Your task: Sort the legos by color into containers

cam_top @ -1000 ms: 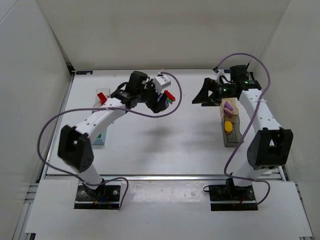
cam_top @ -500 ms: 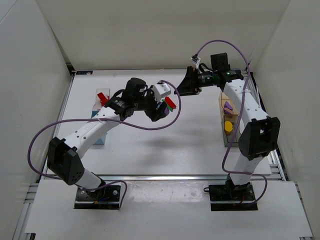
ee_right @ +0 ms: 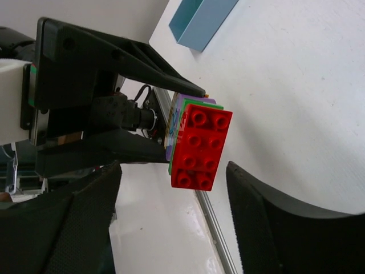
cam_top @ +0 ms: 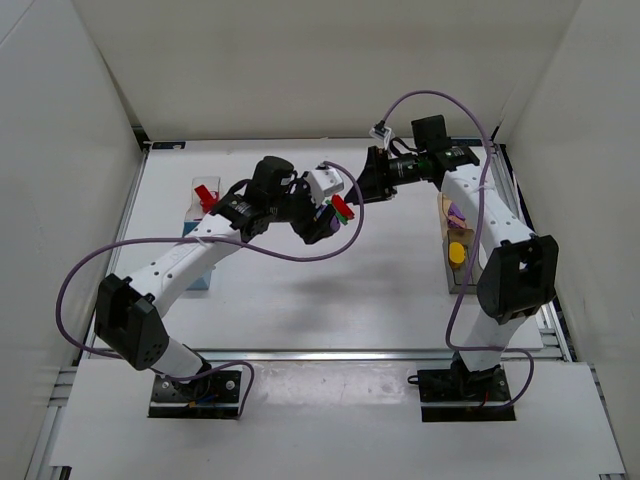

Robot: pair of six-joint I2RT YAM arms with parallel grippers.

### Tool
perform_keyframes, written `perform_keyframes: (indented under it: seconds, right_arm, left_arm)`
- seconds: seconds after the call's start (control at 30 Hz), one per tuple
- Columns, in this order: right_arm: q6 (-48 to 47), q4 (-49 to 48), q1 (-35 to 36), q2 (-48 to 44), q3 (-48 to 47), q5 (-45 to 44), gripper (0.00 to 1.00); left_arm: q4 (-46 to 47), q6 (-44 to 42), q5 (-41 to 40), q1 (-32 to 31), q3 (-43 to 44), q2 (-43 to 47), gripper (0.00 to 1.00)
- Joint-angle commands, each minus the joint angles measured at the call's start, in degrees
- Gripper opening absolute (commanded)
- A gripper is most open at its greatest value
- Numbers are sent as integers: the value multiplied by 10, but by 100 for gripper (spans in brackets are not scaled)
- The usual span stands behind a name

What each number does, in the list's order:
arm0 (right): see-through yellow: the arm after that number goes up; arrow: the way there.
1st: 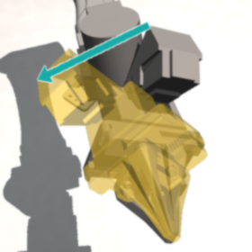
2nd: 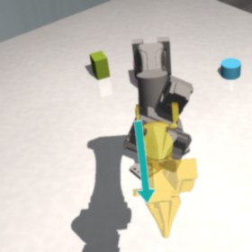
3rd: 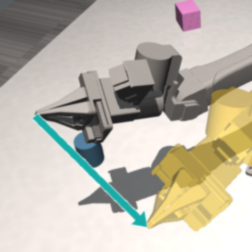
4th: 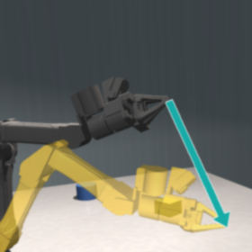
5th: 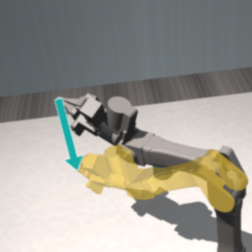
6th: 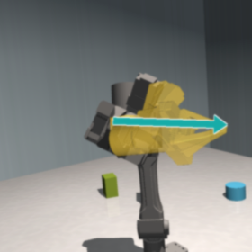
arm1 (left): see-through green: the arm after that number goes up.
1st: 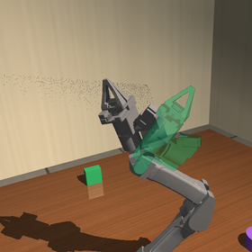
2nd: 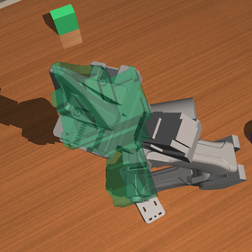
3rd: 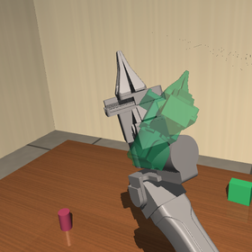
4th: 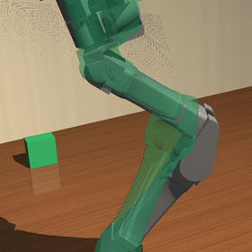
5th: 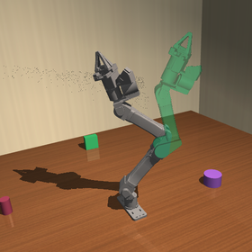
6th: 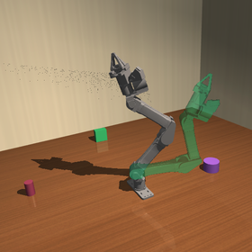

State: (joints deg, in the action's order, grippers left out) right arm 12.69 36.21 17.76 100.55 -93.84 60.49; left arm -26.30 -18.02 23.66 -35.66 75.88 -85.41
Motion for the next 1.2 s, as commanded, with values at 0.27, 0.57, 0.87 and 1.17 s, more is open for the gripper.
perform_keyframes:
  seconds: [0.27,0.57,0.87,1.17]
  right_arm:
    - [9,-18,3,-3,-3,25,66]
    - [12,-25,3,5,4,19,64]
    - [8,-25,13,11,6,20,56]
    - [-10,-10,6,4,11,-3,70]
  left_arm:
    - [24,3,12,-13,28,18,43]
    - [28,0,7,-13,27,26,43]
    - [35,-2,4,-13,30,26,43]
    - [37,-2,3,-13,29,31,43]
